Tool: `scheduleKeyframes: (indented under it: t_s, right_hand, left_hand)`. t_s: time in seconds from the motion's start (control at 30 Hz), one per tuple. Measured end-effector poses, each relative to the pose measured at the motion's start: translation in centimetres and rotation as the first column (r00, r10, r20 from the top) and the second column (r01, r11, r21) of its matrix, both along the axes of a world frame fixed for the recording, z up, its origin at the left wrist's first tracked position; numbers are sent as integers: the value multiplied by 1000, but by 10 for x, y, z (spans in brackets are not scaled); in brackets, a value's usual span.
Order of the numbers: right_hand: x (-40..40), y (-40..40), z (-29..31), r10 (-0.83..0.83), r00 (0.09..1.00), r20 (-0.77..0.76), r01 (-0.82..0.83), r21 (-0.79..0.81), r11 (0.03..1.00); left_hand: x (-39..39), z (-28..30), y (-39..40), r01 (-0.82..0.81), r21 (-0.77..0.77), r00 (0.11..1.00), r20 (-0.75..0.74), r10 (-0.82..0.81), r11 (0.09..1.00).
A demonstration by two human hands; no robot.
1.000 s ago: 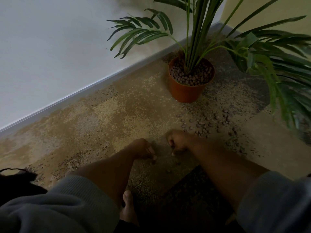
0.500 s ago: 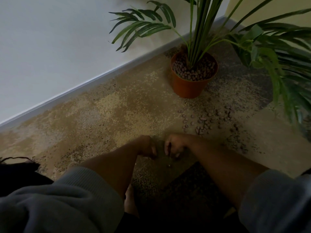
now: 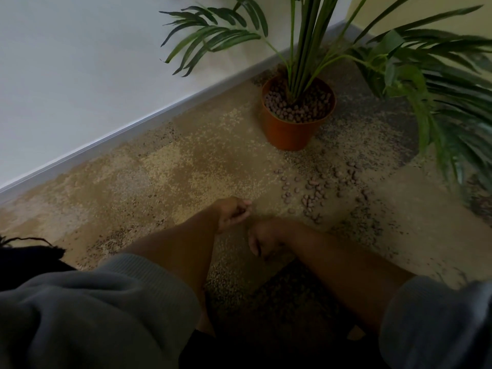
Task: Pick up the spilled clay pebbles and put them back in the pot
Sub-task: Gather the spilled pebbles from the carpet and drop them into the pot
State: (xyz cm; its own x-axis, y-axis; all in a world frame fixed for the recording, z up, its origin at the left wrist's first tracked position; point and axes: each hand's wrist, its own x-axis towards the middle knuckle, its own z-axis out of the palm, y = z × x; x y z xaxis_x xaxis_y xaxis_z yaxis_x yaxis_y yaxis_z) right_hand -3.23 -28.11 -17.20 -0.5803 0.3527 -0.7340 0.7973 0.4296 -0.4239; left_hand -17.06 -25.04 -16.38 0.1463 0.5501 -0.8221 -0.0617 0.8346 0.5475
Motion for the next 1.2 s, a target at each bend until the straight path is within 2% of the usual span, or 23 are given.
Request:
scheduleKeyframes:
  t_s: [0.03, 0.1, 0.17, 0.2, 0.23, 0.3, 0.37, 0.43, 0.5, 0.6, 0.73, 0.87, 1.0, 1.2]
  right_hand:
    - [2, 0, 0, -65, 998, -20, 65, 7, 998]
    - [8, 1, 2, -298, 953, -60, 294, -71, 953]
    - [14, 4, 7, -565, 820, -95, 533, -233, 813]
    - [17, 7, 11, -678, 725, -120, 629, -285, 723]
    - [19, 11, 15, -791, 595, -145, 719, -343, 604]
    - [26, 21, 23, -968, 203, -148, 801, -543, 251]
    - [33, 35, 31, -981, -171, -91, 665, -746, -46]
    - [39, 53, 44, -893, -450, 4, 435, -872, -223]
    - [44, 72, 62, -783, -614, 96, 214, -935, -282]
    - [53, 101, 98, -666, -733, 140, 43, -967, -250]
    - [69, 134, 142, -541, -841, 28, 103, -972, -211]
    - [73, 152, 166, -550, -825, -126, 294, -928, -228]
    - [77, 151, 170, -566, -824, -39, 180, -964, -194]
    - [84, 133, 148, -591, -799, -109, 269, -944, -189]
  left_hand:
    - [1, 1, 1, -40, -5, 999, 32, 40, 999]
    - [2, 3, 5, -116, -8, 991, 66, 117, 993]
    - [4, 3, 9, -184, -6, 980, 79, 184, 983]
    - [6, 4, 11, -216, -6, 973, 85, 216, 976]
    - [8, 4, 14, -248, -11, 965, 88, 248, 969]
    - [12, 5, 24, -320, -35, 943, 82, 321, 947]
    - [20, 10, 37, -405, -62, 909, 80, 409, 912]
    - [29, 20, 53, -476, -70, 868, 121, 481, 877]
    - [40, 39, 70, -526, -79, 817, 230, 529, 847]
    - [56, 72, 94, -582, -60, 741, 373, 559, 811]
    - [77, 110, 119, -548, 49, 740, 495, 456, 835]
    - [95, 135, 139, -446, 186, 809, 502, 306, 875]
    - [102, 148, 146, -322, 205, 815, 558, 160, 924]
    - [99, 133, 136, -370, 234, 823, 531, 200, 899]
